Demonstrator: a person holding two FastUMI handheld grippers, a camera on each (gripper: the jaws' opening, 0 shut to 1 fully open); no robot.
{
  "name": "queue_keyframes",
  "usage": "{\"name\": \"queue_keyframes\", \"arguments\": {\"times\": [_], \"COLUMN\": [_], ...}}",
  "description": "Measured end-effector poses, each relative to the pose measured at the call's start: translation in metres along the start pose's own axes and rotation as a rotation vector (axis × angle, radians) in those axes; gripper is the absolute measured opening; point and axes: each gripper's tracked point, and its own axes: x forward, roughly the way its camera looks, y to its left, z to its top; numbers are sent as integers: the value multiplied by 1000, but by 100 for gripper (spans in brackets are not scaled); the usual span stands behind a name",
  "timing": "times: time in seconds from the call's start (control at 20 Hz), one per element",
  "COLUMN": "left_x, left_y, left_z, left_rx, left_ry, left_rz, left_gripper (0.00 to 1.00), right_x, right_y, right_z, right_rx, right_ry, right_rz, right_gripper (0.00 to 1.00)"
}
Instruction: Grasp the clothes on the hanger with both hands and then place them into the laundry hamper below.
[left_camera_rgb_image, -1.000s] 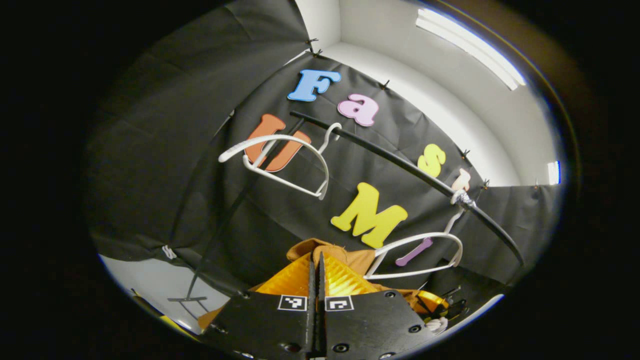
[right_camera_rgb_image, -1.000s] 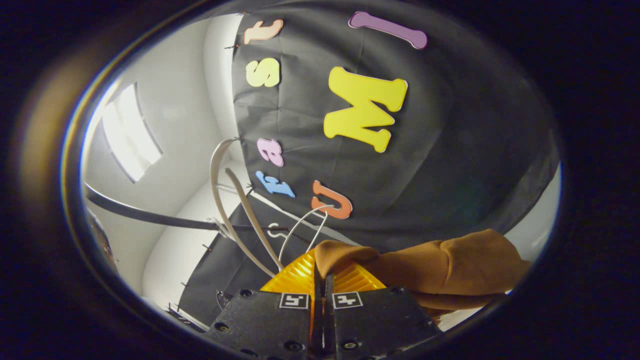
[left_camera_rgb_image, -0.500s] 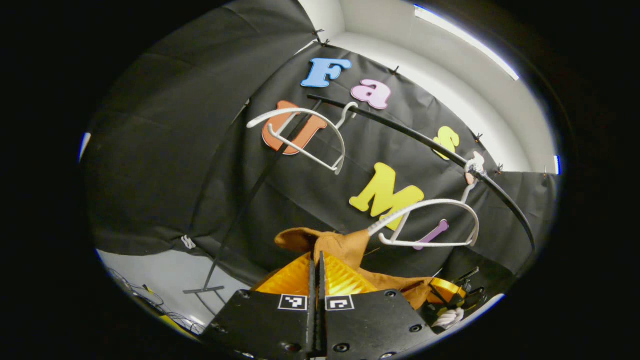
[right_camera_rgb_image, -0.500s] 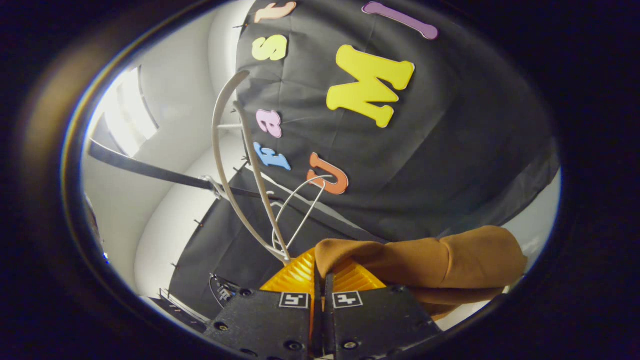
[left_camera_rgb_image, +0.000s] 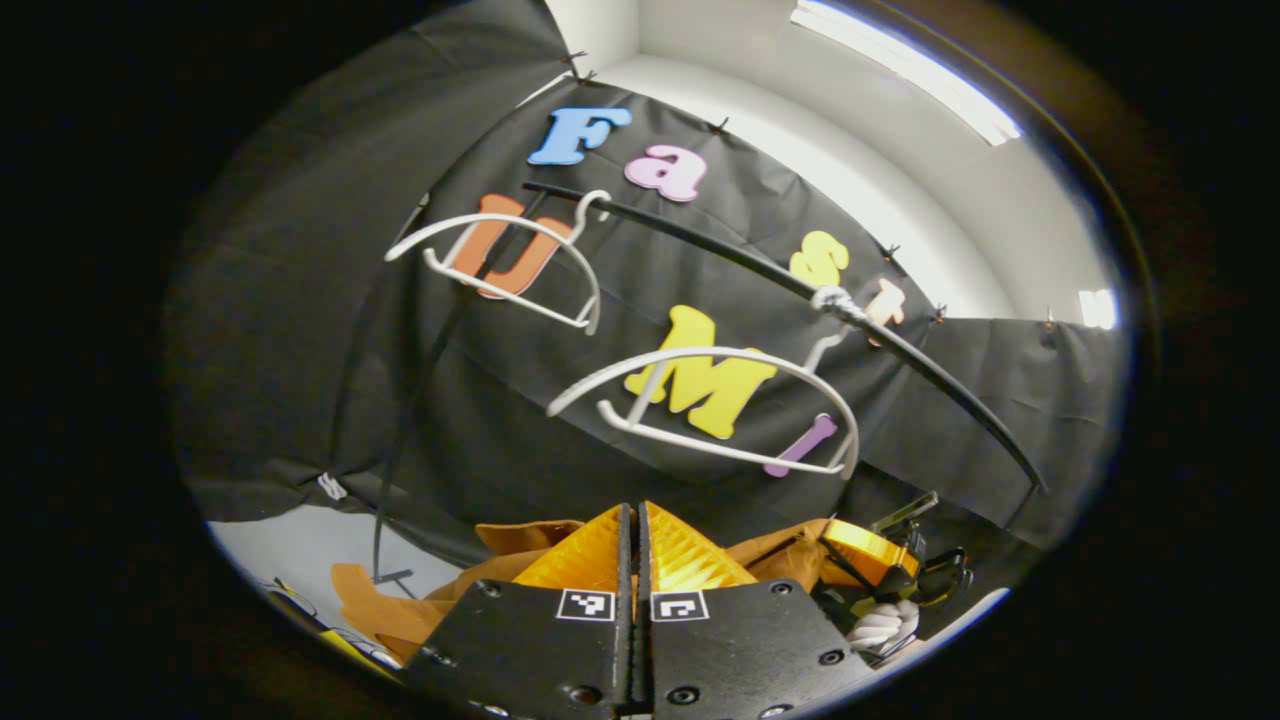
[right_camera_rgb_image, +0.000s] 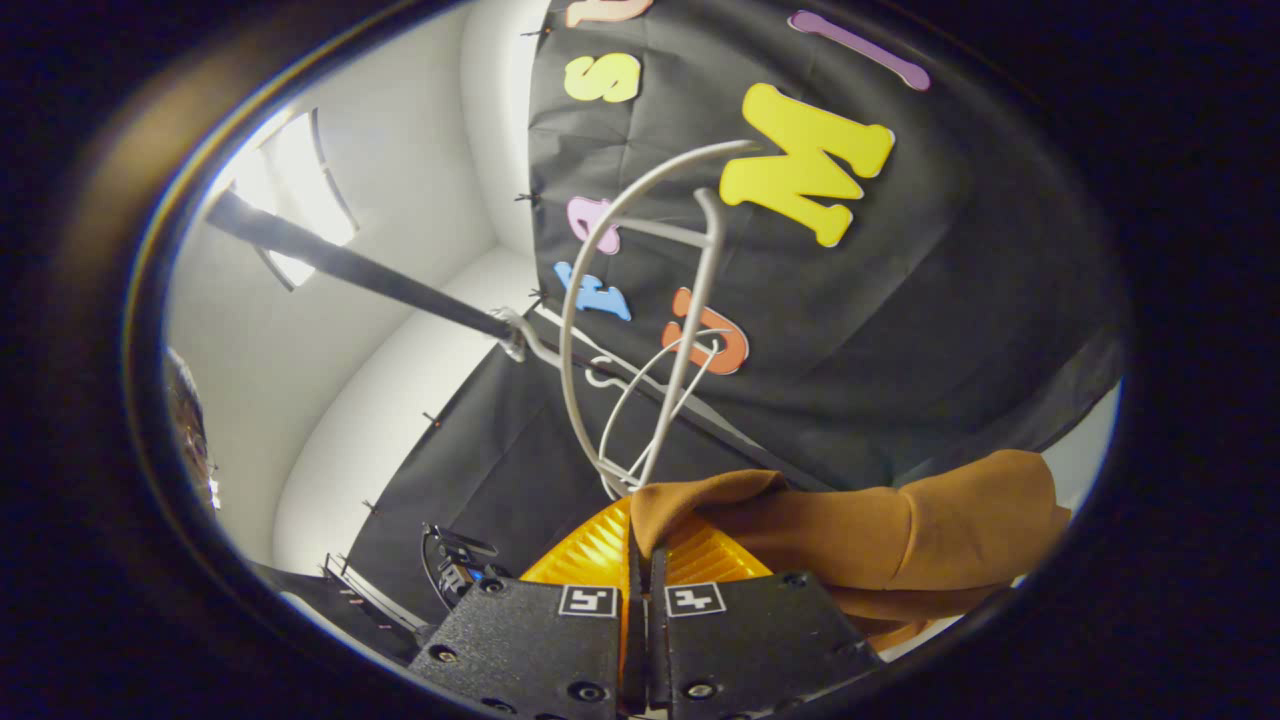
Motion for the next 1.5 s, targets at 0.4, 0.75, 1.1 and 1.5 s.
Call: {"name": "queue_keyframes", "arguments": {"times": [0.4, 0.75, 1.1, 1.5], "left_x": [2, -10, -23, -89], "left_y": [-75, 2, 54, 109], "left_z": [-22, -141, -269, -383], "left_rx": [28, -49, -149, -168], "left_ry": [65, 270, 483, 840], "left_rz": [-121, 72, 227, 495], "left_gripper": [0, 0, 0, 0], "right_x": [19, -6, -74, -113], "right_y": [52, -62, -203, -252], "right_z": [-68, -126, -235, -272], "right_rx": [-103, -34, 62, -10], "right_ry": [134, 241, 477, 690], "right_rz": [43, -245, -650, -968], "right_gripper": [4, 4, 5, 4]}}
